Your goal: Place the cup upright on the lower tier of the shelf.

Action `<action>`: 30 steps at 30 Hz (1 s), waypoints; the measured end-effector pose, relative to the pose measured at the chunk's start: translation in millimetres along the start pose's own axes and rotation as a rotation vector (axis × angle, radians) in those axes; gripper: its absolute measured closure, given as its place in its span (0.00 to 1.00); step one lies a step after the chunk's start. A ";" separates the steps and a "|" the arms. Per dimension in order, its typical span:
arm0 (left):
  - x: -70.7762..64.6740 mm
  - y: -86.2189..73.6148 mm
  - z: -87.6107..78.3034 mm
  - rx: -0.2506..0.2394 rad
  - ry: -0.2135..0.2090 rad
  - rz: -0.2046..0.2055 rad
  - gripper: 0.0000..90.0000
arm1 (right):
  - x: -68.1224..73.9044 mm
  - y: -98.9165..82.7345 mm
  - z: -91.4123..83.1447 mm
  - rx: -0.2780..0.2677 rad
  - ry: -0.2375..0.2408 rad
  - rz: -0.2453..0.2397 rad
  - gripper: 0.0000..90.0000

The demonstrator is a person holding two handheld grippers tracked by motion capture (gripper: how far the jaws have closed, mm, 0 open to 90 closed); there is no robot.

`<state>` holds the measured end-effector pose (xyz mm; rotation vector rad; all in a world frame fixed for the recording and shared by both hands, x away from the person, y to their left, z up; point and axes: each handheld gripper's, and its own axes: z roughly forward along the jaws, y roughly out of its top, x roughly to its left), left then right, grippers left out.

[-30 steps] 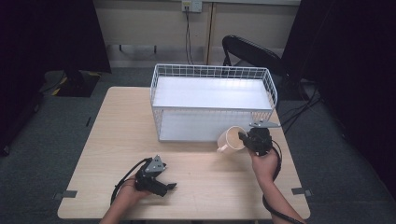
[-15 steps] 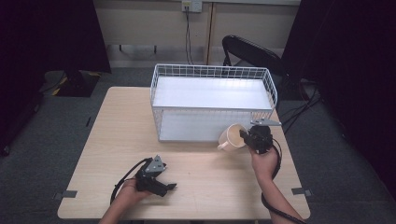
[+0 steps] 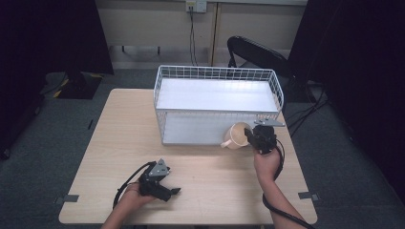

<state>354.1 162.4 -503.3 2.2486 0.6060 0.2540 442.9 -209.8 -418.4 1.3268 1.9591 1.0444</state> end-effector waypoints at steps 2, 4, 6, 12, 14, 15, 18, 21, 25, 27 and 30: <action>0.0 0.0 0.0 0.000 0.000 0.000 0.12 | 2.5 0.3 1.2 -0.014 -0.013 -0.012 0.92; 0.0 0.0 0.0 0.000 0.000 0.000 0.12 | 4.0 0.3 2.7 -0.028 -0.023 -0.013 0.92; 0.0 0.0 0.0 0.000 0.000 0.000 0.12 | 5.2 0.2 4.7 -0.037 -0.035 -0.017 0.92; 0.0 0.0 0.0 0.000 0.000 0.000 0.12 | 8.3 -2.1 14.1 -0.039 -0.055 -0.009 0.92; 0.0 0.0 0.0 0.000 0.000 0.000 0.12 | 10.5 -2.8 19.3 -0.038 -0.070 -0.022 0.92; 0.0 0.0 0.0 0.000 0.000 0.000 0.12 | 10.5 -2.8 19.3 -0.038 -0.070 -0.022 0.92; -0.1 0.0 0.0 0.000 0.000 0.000 0.12 | 11.7 -2.9 23.8 -0.044 -0.077 -0.023 0.92; -0.1 0.0 0.0 0.000 0.000 0.000 0.12 | 12.0 -1.5 26.8 -0.052 -0.090 -0.024 0.92; -0.1 0.0 0.0 0.000 0.000 0.000 0.12 | 13.5 2.1 29.5 -0.063 -0.116 -0.038 0.92; -0.1 0.0 0.0 0.000 0.000 0.000 0.12 | 13.7 2.4 30.3 -0.066 -0.127 -0.043 0.92; -0.1 0.0 0.0 0.000 0.000 0.000 0.12 | 13.8 1.4 30.7 -0.070 -0.138 -0.049 0.92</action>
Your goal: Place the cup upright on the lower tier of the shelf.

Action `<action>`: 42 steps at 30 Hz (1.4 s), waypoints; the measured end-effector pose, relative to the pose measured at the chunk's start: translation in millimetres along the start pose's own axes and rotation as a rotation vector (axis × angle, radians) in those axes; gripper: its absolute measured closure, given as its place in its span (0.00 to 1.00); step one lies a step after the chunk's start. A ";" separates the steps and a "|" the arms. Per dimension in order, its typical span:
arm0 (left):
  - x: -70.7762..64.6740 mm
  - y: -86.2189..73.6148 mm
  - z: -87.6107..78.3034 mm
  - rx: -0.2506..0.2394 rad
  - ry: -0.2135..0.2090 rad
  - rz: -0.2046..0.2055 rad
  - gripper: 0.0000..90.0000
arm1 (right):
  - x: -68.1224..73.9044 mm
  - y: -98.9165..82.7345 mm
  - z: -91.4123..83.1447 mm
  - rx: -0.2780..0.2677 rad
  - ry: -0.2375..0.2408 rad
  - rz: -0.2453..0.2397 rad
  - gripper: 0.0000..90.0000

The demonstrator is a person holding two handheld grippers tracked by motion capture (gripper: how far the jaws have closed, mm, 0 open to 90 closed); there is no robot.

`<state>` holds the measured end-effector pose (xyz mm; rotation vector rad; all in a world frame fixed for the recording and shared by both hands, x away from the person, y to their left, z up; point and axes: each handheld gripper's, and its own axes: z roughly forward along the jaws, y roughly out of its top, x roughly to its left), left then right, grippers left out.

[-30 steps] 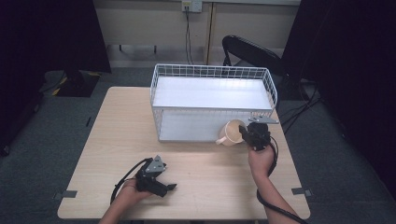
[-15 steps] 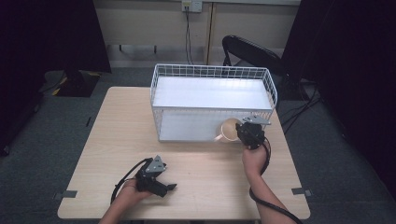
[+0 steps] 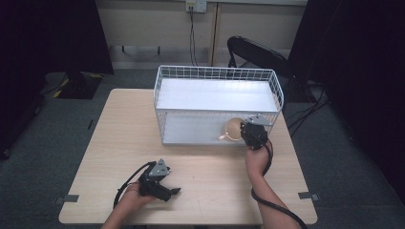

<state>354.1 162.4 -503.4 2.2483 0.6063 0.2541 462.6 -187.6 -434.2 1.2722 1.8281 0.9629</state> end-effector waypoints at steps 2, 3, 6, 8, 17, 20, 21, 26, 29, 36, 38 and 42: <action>0.0 0.0 0.0 0.000 0.000 0.000 0.12 | 0.0 -1.1 0.8 -0.002 -0.005 -0.003 0.92; 0.0 0.0 0.0 0.000 0.000 0.000 0.12 | 0.0 -1.6 1.3 0.000 -0.008 -0.007 0.92; 0.0 0.0 0.0 0.000 0.000 0.000 0.12 | 0.3 -3.5 2.3 0.001 -0.017 -0.010 0.92; 0.0 0.0 0.0 0.000 0.000 0.000 0.12 | 1.4 -4.7 3.3 0.003 -0.020 -0.009 0.92; 0.0 0.0 0.0 0.000 0.000 0.000 0.12 | 4.9 -4.4 6.5 -0.008 -0.033 -0.012 0.91; 0.0 0.0 0.0 0.000 0.000 0.000 0.12 | 5.0 -4.1 6.6 -0.004 -0.031 -0.006 0.91; 0.0 0.0 0.0 0.000 0.000 0.000 0.12 | 4.9 -4.0 6.7 -0.004 -0.031 -0.004 0.91; 0.0 0.0 0.0 0.000 0.000 0.000 0.12 | 3.9 -4.9 7.1 -0.011 -0.033 0.022 0.90; 0.0 0.0 0.0 0.000 0.000 0.000 0.12 | 2.3 -5.0 6.9 -0.017 -0.034 0.026 0.90; 0.0 0.0 0.0 0.000 0.000 0.000 0.12 | 1.0 -3.4 6.1 -0.023 -0.037 0.031 0.89; 0.0 0.0 0.0 0.000 0.000 0.000 0.12 | 0.0 -2.5 5.8 -0.030 -0.037 0.039 0.88; 0.0 0.0 0.0 0.000 0.000 0.000 0.12 | -2.3 -0.1 5.7 -0.027 -0.040 0.047 0.87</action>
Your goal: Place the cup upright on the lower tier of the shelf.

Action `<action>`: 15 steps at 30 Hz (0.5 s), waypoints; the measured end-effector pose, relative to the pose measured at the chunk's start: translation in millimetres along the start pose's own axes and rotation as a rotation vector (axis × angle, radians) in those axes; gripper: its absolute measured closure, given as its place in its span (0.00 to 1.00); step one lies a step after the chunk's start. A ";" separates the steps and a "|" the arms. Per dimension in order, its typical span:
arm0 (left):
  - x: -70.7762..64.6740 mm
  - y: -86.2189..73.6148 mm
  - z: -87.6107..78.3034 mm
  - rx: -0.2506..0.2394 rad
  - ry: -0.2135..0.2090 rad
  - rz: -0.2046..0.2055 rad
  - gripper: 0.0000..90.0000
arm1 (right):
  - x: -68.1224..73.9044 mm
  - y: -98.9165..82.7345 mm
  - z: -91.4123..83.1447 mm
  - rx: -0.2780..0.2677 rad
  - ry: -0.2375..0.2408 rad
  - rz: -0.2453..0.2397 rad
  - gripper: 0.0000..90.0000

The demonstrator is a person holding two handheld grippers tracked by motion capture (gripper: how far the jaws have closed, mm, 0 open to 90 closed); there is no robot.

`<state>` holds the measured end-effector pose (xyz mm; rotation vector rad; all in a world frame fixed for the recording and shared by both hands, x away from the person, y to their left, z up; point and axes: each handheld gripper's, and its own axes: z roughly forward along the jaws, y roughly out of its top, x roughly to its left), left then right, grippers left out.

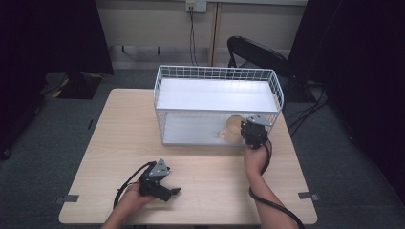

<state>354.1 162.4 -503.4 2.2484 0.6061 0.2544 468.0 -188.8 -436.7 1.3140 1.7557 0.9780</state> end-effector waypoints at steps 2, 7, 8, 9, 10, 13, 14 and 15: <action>0.0 0.0 0.0 0.000 0.000 0.000 0.12 | -2.7 0.9 0.6 0.005 -0.001 0.009 0.85; 0.0 0.0 0.0 0.000 0.000 0.000 0.12 | -7.0 1.0 0.3 0.003 0.005 0.028 0.79; 0.0 0.0 0.0 0.000 0.000 0.000 0.12 | -7.4 0.9 0.2 0.006 0.007 0.023 0.77; 0.0 0.0 0.0 0.000 0.000 0.000 0.12 | -7.6 0.9 0.0 0.009 0.008 0.019 0.75; 0.0 0.0 0.0 0.000 0.000 0.000 0.12 | -8.2 1.0 -0.8 0.008 0.013 0.024 0.73; 0.0 0.0 0.0 0.000 0.000 0.000 0.12 | -10.9 3.4 -4.0 0.007 0.039 0.043 0.65; 0.0 0.0 0.0 0.000 0.000 0.000 0.12 | -11.2 4.5 -5.3 0.005 0.047 0.046 0.63; 0.0 0.0 0.0 0.000 0.000 0.000 0.12 | -11.3 6.7 -8.4 0.009 0.068 0.038 0.60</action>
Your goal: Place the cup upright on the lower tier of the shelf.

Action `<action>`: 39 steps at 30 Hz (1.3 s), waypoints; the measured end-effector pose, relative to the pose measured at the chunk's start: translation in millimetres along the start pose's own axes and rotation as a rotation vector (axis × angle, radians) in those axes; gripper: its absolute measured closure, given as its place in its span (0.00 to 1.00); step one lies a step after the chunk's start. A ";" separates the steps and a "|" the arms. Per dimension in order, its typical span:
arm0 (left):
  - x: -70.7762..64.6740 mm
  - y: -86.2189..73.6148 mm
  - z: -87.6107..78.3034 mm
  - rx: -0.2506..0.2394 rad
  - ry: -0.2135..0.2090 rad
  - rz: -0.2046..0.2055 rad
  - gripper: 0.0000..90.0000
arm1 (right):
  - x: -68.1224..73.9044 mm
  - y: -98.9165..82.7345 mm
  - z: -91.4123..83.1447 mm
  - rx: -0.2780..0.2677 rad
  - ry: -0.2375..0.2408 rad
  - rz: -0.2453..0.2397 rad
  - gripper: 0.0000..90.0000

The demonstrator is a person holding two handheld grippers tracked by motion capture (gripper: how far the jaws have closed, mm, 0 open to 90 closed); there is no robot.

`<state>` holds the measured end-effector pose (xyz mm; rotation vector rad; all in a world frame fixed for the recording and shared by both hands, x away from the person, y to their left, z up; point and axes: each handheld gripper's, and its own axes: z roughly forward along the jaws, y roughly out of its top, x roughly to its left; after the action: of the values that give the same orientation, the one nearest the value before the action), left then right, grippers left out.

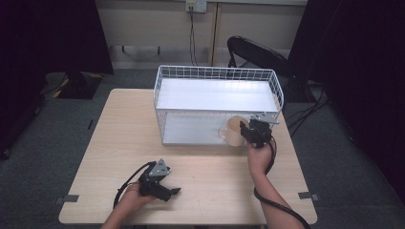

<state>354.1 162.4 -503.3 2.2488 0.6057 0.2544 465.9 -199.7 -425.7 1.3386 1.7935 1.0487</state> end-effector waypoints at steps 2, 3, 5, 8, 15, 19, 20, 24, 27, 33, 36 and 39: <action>0.0 0.0 0.0 0.000 0.000 0.000 0.12 | -0.1 1.2 -2.0 -0.005 0.013 0.004 0.58; 0.0 0.0 0.0 -0.001 0.000 -0.001 0.12 | -0.7 2.3 -2.9 -0.002 0.031 0.015 0.55; 0.0 0.0 0.0 0.000 0.000 0.000 0.12 | -1.8 3.5 -4.8 0.006 0.061 0.035 0.50; -0.1 0.0 0.0 0.000 0.000 -0.001 0.12 | -3.1 3.8 -7.7 0.002 0.089 0.033 0.45; 0.0 0.0 0.0 0.000 0.000 -0.001 0.12 | -4.3 3.7 -9.6 0.019 0.150 0.057 0.30; 0.0 0.0 0.0 0.000 0.000 0.000 0.12 | -2.8 4.2 -12.0 0.006 0.164 0.052 0.25; 0.0 0.0 0.0 0.000 0.000 -0.001 0.12 | -2.0 4.5 -12.1 0.008 0.168 0.051 0.24; -0.2 0.1 0.0 0.000 0.001 -0.002 0.12 | 1.1 4.6 -15.4 0.003 0.186 0.041 0.23; -0.2 0.1 0.0 0.000 0.001 -0.002 0.12 | 2.9 3.3 -16.2 0.013 0.188 0.033 0.21; -0.2 0.1 0.1 0.000 0.001 -0.002 0.12 | 1.6 -0.9 -15.4 0.023 0.174 0.025 0.20; -0.2 0.1 0.0 0.000 0.001 -0.002 0.12 | 1.9 -4.0 -13.9 0.037 0.179 0.029 0.20; -0.2 0.1 0.0 0.000 0.001 -0.002 0.12 | 2.7 -7.0 -12.4 0.040 0.174 0.019 0.20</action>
<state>354.0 162.2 -503.3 2.2482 0.6083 0.2548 451.5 -200.8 -426.3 1.3254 1.9403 1.1768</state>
